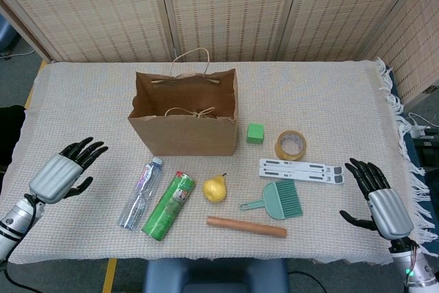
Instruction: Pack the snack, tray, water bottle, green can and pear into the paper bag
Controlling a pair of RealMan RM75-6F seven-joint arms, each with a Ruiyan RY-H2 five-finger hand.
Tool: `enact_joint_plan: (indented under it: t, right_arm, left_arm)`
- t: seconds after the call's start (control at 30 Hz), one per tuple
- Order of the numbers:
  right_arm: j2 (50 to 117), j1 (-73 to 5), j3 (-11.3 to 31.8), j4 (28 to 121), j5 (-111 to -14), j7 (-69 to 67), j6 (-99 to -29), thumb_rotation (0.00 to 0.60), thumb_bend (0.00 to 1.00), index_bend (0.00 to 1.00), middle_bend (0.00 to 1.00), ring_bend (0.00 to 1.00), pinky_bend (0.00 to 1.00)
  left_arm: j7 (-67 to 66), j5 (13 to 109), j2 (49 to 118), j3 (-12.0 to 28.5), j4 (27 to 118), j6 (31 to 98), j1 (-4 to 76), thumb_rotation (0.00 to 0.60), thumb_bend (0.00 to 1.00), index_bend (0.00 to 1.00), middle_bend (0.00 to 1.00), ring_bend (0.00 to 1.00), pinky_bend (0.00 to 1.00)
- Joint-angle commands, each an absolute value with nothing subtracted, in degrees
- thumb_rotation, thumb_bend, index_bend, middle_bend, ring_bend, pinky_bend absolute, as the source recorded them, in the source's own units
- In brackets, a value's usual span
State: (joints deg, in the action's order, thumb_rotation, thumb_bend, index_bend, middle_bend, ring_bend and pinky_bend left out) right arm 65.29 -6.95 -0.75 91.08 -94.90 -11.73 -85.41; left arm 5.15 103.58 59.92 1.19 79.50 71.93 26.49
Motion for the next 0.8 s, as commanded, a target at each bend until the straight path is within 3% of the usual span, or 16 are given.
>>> enact_joint_plan:
  t: [0.03,0.3,0.8]
  right_arm:
    - [65.3,-7.0,-0.7,91.1,-94.7,-11.8,-85.3,0.6,0.06,0.0,0.0,0.0,0.0]
    - [65.0,-7.1,-0.8,91.8,-94.1,-12.4,-84.4,0.6,0.06,0.0,0.0,0.0,0.0]
    - [64.3,-7.2,-0.8,92.4,-93.4,-13.4,-83.6,0.6,0.06,0.0,0.0,0.0,0.0]
  left_arm:
    - [0.5,120.6,63.9,-6.9,63.1,74.5,32.3,0.6,0.39,0.0,0.0,0.0,0.12]
    - [-6.9,131.8,66.5,-12.3,58.7,71.6,39.3,0.6,0.4,0.0,0.0,0.0,0.05]
    - [-7.8,129.7,70.6,-14.6,60.5,69.9,41.1,0.6,0.39,0.0,0.0,0.0,0.04]
